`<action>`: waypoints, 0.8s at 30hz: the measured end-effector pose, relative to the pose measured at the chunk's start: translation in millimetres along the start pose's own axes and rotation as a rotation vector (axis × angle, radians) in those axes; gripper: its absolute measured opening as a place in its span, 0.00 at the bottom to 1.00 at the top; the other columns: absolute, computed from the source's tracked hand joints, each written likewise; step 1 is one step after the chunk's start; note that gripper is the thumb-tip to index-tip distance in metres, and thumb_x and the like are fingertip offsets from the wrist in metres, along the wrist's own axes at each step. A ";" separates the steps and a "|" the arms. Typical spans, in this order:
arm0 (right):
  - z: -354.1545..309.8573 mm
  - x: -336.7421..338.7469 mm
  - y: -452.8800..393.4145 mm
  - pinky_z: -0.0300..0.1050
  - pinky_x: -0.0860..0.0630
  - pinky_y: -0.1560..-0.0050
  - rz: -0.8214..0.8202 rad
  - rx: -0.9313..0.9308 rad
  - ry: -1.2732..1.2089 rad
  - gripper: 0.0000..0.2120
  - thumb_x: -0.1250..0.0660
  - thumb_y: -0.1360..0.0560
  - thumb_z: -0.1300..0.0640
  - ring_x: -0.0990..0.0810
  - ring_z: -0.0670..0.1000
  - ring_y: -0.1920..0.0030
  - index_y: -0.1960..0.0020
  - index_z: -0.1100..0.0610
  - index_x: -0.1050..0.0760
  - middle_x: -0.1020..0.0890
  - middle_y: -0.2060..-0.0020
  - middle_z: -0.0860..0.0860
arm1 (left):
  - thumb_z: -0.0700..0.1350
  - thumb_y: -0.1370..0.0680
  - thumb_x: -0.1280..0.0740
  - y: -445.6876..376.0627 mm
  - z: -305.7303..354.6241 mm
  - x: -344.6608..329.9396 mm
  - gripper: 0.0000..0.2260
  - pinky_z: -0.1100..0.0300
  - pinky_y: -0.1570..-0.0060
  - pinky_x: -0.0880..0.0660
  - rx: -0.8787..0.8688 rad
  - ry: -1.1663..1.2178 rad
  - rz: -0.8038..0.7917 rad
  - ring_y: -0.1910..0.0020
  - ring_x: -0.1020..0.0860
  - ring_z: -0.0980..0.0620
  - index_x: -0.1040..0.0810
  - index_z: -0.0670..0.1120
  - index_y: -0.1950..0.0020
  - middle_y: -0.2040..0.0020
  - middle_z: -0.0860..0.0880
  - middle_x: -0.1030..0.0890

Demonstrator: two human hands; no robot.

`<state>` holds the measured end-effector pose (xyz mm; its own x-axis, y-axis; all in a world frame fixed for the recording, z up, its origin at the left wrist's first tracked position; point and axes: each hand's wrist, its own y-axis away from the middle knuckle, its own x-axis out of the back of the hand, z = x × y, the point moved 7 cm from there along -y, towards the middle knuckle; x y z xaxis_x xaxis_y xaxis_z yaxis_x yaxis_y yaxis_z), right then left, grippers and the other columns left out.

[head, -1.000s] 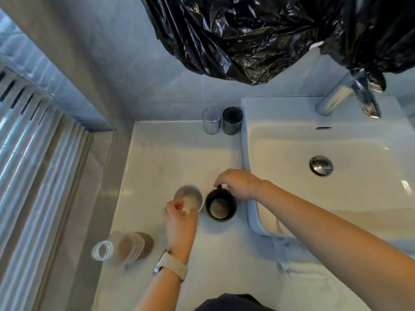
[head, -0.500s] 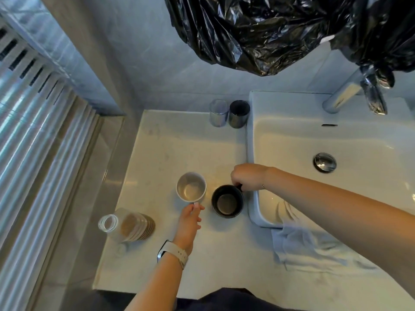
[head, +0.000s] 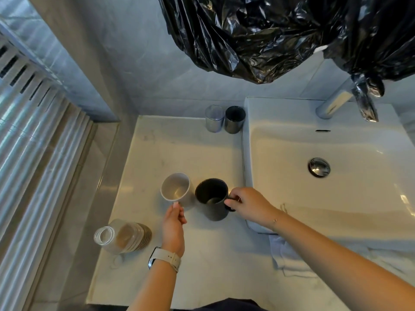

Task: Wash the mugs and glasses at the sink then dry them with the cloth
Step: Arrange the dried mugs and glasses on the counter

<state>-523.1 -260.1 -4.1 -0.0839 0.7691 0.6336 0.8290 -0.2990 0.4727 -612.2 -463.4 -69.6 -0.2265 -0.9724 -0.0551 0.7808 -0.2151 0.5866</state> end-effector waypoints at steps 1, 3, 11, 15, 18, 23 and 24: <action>0.8 -2.2 -0.1 0.42 0.28 0.60 0.053 -0.038 -0.113 0.12 0.36 0.21 0.50 0.22 0.51 0.60 0.54 0.58 0.23 0.19 0.60 0.55 | 0.46 0.15 0.45 -3.1 1.1 -0.4 0.14 0.55 0.54 0.36 -0.006 0.000 0.011 0.66 0.35 0.53 0.28 0.46 0.59 0.65 0.50 0.32; -0.6 -8.4 -7.4 0.45 0.25 0.58 0.149 -0.093 -0.278 0.11 0.35 0.21 0.51 0.21 0.53 0.60 0.56 0.58 0.24 0.18 0.59 0.56 | 0.46 0.15 0.45 -10.2 4.8 -2.7 0.14 0.54 0.49 0.37 -0.009 0.004 0.047 0.65 0.35 0.53 0.29 0.47 0.59 0.65 0.50 0.33; -18.6 -24.6 -78.8 0.30 0.31 0.61 0.315 -0.223 -0.514 0.08 0.36 0.20 0.52 0.24 0.46 0.60 0.57 0.54 0.27 0.21 0.61 0.51 | 0.45 0.15 0.46 -62.7 43.9 -20.6 0.14 0.59 0.57 0.36 -0.069 -0.014 0.141 0.65 0.36 0.53 0.32 0.46 0.60 0.65 0.49 0.36; -30.0 -23.8 -122.3 0.30 0.31 0.61 0.325 -0.245 -0.579 0.10 0.35 0.21 0.52 0.26 0.45 0.63 0.60 0.52 0.28 0.24 0.65 0.47 | 0.42 0.16 0.44 -100.1 65.8 -25.9 0.13 0.59 0.59 0.36 -0.081 -0.005 0.199 0.65 0.37 0.53 0.32 0.47 0.61 0.64 0.49 0.35; -37.2 -19.0 -156.1 0.31 0.32 0.63 0.346 -0.258 -0.601 0.11 0.34 0.22 0.53 0.27 0.45 0.64 0.62 0.52 0.28 0.24 0.66 0.47 | 0.39 0.19 0.43 -130.6 84.1 -29.2 0.13 0.57 0.60 0.38 -0.087 -0.011 0.265 0.65 0.38 0.53 0.35 0.48 0.63 0.65 0.49 0.36; -48.7 -7.4 -203.3 0.36 0.28 0.59 0.436 -0.257 -0.721 0.11 0.32 0.23 0.53 0.25 0.45 0.64 0.63 0.54 0.28 0.23 0.67 0.47 | 0.39 0.21 0.43 -175.2 115.0 -29.7 0.13 0.55 0.65 0.39 -0.155 -0.086 0.339 0.66 0.38 0.52 0.35 0.48 0.66 0.67 0.51 0.35; -50.6 -5.5 -210.4 0.39 0.26 0.56 0.452 -0.257 -0.743 0.11 0.32 0.23 0.53 0.24 0.47 0.63 0.62 0.54 0.28 0.22 0.66 0.49 | 0.39 0.21 0.43 -183.1 120.4 -29.0 0.13 0.54 0.65 0.40 -0.171 -0.102 0.344 0.66 0.38 0.52 0.35 0.48 0.65 0.67 0.51 0.34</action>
<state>-725.0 -230.0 -76.1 0.6721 0.6873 0.2754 0.5395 -0.7093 0.4537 -818.7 -385.0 -78.1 0.0152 -0.9783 0.2068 0.9049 0.1015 0.4134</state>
